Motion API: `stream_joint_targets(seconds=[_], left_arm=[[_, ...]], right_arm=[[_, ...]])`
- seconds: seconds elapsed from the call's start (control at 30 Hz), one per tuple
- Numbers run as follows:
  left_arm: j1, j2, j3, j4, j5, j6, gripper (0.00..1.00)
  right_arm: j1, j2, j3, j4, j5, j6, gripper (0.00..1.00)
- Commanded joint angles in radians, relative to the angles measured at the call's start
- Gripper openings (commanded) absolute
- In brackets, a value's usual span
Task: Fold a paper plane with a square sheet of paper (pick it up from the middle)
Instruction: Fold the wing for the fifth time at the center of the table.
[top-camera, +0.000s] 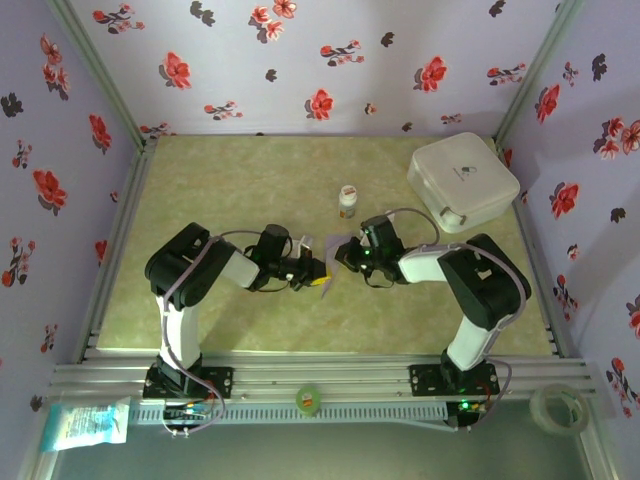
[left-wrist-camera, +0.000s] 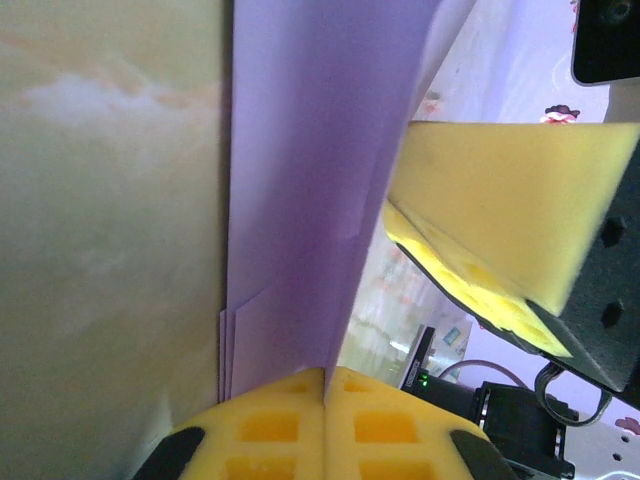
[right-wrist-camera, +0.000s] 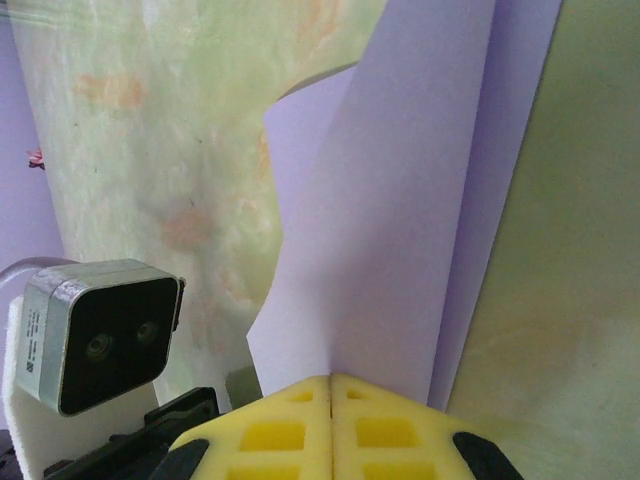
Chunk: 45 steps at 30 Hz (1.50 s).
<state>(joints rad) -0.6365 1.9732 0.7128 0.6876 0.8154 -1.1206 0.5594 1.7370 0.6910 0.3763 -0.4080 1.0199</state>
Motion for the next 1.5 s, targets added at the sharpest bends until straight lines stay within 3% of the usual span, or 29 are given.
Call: stream_joint_targets(seconds=[0.0, 0.5, 0.67, 0.8, 1.03, 1.27, 1.47], left_arm=[[0.004, 0.047, -0.017, -0.097, -0.076, 0.004, 0.0], [0.006, 0.018, -0.022, -0.185, -0.119, 0.048, 0.0], [0.006, -0.019, -0.007, -0.262, -0.122, 0.095, 0.12], [-0.001, -0.049, 0.01, -0.357, -0.129, 0.154, 0.16], [-0.021, -0.077, 0.029, -0.456, -0.137, 0.209, 0.15], [-0.028, -0.092, 0.027, -0.464, -0.134, 0.214, 0.05], [-0.03, -0.113, 0.015, -0.479, -0.134, 0.224, 0.11]], right_arm=[[-0.009, 0.024, 0.024, -0.026, -0.007, -0.03, 0.06], [-0.009, 0.08, 0.041, -0.082, 0.007, -0.044, 0.06], [-0.009, 0.082, 0.04, -0.109, 0.021, -0.047, 0.06], [-0.009, 0.087, 0.046, -0.113, 0.019, -0.045, 0.06], [-0.008, 0.092, 0.044, -0.116, 0.02, -0.04, 0.06], [-0.009, 0.09, 0.05, -0.131, 0.025, -0.045, 0.06], [-0.007, 0.088, 0.048, -0.135, 0.028, -0.042, 0.06]])
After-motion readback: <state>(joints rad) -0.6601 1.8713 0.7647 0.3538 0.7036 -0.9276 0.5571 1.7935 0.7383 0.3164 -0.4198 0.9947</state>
